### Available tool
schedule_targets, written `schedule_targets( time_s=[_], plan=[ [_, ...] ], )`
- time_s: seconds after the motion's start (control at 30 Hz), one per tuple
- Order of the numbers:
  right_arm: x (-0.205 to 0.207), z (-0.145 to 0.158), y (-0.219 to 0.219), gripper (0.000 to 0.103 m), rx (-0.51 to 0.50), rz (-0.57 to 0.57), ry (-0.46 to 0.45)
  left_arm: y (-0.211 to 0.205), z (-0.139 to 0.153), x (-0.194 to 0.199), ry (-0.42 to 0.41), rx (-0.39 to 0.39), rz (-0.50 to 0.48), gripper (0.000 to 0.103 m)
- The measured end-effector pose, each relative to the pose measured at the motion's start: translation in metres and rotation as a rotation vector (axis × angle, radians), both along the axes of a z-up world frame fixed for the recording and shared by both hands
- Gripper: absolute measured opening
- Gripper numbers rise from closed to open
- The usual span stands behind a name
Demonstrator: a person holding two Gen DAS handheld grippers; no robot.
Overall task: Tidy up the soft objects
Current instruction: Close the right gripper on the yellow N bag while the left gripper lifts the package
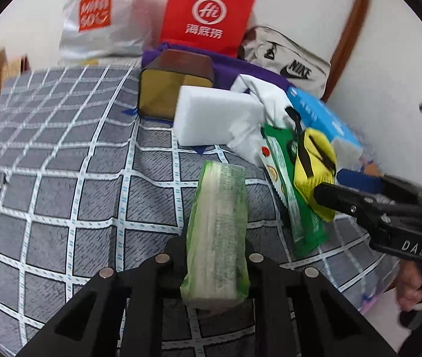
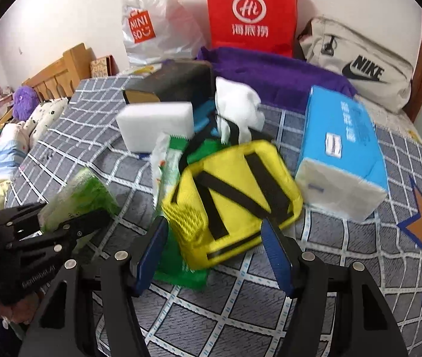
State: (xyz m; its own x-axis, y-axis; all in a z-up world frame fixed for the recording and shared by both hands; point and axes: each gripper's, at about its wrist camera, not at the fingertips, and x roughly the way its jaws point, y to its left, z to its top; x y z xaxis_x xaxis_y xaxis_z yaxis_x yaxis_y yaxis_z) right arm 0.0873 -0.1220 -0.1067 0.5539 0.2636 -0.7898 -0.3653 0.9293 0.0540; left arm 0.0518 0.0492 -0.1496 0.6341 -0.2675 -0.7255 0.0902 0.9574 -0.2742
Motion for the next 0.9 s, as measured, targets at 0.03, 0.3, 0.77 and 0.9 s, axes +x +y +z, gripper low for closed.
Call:
schedule_targets(
  time_s=[0.03,0.3,0.77,0.9],
  plan=[
    [0.001,0.002,0.001,0.064,0.005,0.005,-0.007,0.001,0.000,0.001,0.003,-0.007,0.002,0.017],
    [0.004,-0.011,0.018,0.036,-0.026,0.075,-0.002,0.000,0.002,0.004,0.026,0.056,0.003,0.017],
    [-0.010,0.029,0.000,0.015,0.039,0.095,-0.057,0.000,0.040,0.018,0.001,0.134,0.017,0.017],
    [-0.013,0.049,-0.002,0.015,0.059,0.094,-0.086,0.000,0.055,0.021,-0.018,0.138,0.016,0.017]
  ],
)
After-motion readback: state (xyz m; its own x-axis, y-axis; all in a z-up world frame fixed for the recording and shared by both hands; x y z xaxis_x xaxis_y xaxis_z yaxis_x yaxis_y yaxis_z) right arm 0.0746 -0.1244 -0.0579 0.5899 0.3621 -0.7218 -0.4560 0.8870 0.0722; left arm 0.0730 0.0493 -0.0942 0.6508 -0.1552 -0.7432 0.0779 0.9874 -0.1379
